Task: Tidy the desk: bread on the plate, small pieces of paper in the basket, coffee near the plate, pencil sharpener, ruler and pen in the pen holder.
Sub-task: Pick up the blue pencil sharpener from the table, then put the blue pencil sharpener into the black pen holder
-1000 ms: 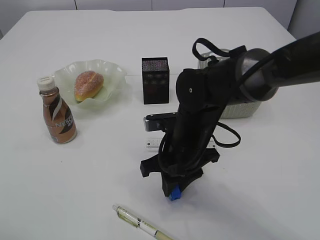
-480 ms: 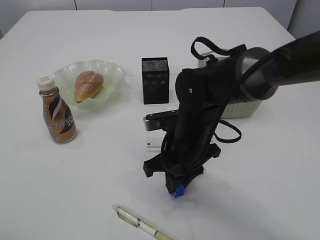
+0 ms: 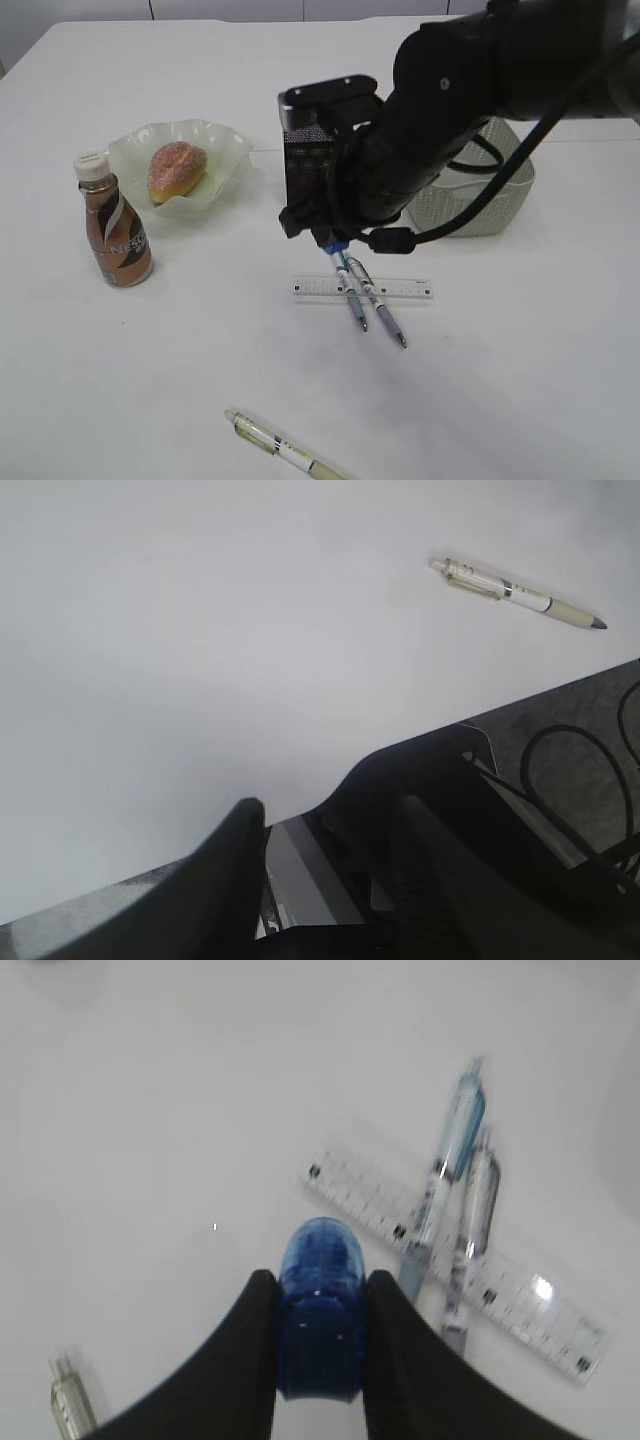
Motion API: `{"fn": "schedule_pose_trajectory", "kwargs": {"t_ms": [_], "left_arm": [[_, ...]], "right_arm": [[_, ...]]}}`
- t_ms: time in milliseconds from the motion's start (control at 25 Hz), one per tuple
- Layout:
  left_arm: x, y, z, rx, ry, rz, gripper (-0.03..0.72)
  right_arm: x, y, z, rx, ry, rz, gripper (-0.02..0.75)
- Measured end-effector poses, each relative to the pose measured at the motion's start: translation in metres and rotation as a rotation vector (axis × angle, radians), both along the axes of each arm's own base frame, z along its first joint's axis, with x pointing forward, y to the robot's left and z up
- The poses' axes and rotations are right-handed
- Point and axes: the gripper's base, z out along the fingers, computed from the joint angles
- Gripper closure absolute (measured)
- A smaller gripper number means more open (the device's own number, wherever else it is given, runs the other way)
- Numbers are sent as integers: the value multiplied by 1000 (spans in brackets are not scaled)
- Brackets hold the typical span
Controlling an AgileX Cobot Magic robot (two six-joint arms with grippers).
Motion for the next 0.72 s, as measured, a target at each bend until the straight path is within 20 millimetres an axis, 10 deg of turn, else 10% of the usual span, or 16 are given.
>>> {"fn": "schedule_pose_trajectory", "kwargs": {"t_ms": [360,720], "left_arm": [[0,0,0,0,0,0,381],[0,0,0,0,0,0,381]], "right_arm": [[18,-2,45,103,-392,43,554],[57,-23,37,234,-555,-77,554]]}}
